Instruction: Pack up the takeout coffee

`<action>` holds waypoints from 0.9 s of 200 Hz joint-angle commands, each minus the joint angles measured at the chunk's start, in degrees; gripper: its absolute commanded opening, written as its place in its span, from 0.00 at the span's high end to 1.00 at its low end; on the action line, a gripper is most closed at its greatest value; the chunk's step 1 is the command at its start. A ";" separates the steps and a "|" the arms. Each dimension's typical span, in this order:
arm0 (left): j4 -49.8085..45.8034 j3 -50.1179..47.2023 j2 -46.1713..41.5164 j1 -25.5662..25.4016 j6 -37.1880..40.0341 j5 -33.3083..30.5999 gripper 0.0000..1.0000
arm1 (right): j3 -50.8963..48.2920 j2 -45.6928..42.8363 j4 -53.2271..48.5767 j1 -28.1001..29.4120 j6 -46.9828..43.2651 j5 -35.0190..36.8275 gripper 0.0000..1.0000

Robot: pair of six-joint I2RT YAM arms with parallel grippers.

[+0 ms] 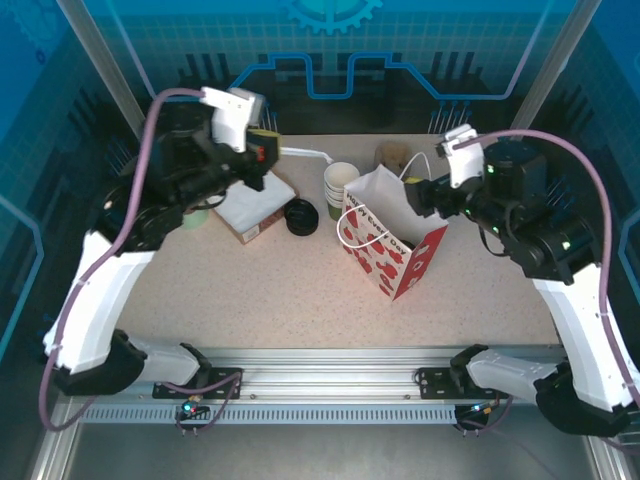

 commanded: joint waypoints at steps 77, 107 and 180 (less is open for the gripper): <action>1.85 3.80 13.69 -5.84 -1.48 7.20 1.00 | -3.87 -4.45 -6.33 -4.75 1.12 0.35 0.11; 3.34 3.46 19.15 -6.04 -0.24 6.10 1.00 | -5.82 -4.18 -4.57 -4.87 1.31 -3.01 0.11; 1.14 11.60 30.72 -4.19 0.73 7.74 0.70 | -9.23 -2.66 -1.36 -4.38 3.74 -13.64 0.12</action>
